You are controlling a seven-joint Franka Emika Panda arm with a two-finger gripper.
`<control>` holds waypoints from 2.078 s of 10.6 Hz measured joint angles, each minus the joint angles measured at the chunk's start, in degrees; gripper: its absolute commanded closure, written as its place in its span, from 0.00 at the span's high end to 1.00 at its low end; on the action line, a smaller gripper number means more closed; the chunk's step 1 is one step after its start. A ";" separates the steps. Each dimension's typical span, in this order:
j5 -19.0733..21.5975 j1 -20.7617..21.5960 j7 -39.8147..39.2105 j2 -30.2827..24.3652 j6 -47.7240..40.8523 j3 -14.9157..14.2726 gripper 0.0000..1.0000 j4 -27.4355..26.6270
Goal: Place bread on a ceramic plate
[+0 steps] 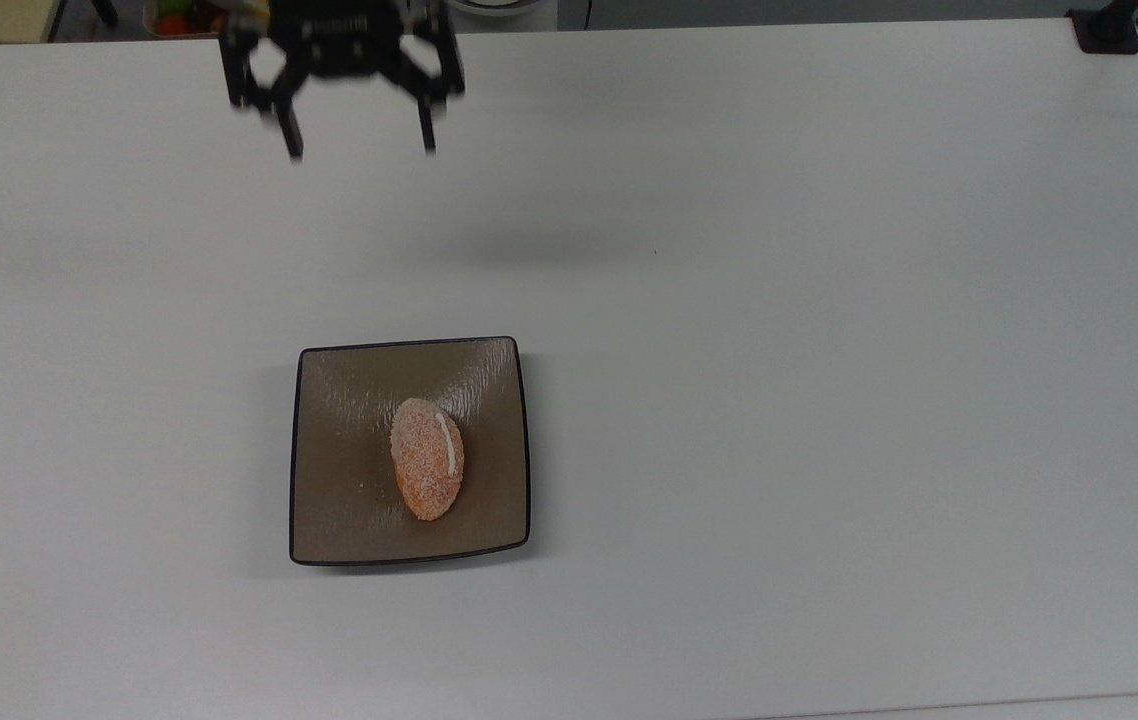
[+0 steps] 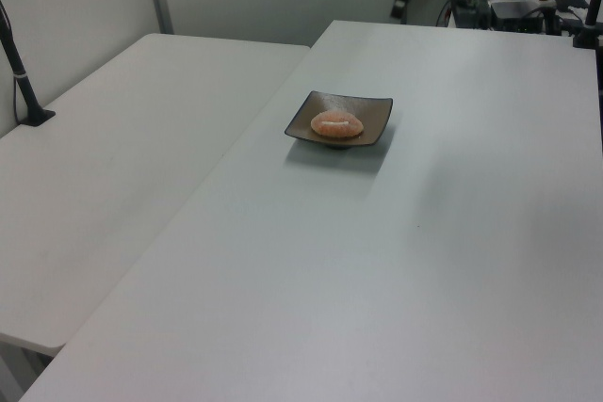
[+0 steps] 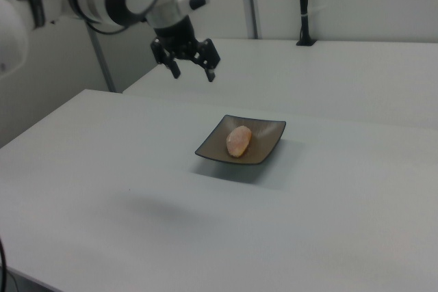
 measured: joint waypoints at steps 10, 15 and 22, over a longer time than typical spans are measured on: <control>2.41 3.77 9.76 -11.36 -22.53 0.33 1.00 -3.96; 2.67 3.99 7.50 -10.64 -11.67 0.34 1.00 -6.95; 2.67 3.95 5.73 -9.35 -9.74 0.32 1.00 -7.22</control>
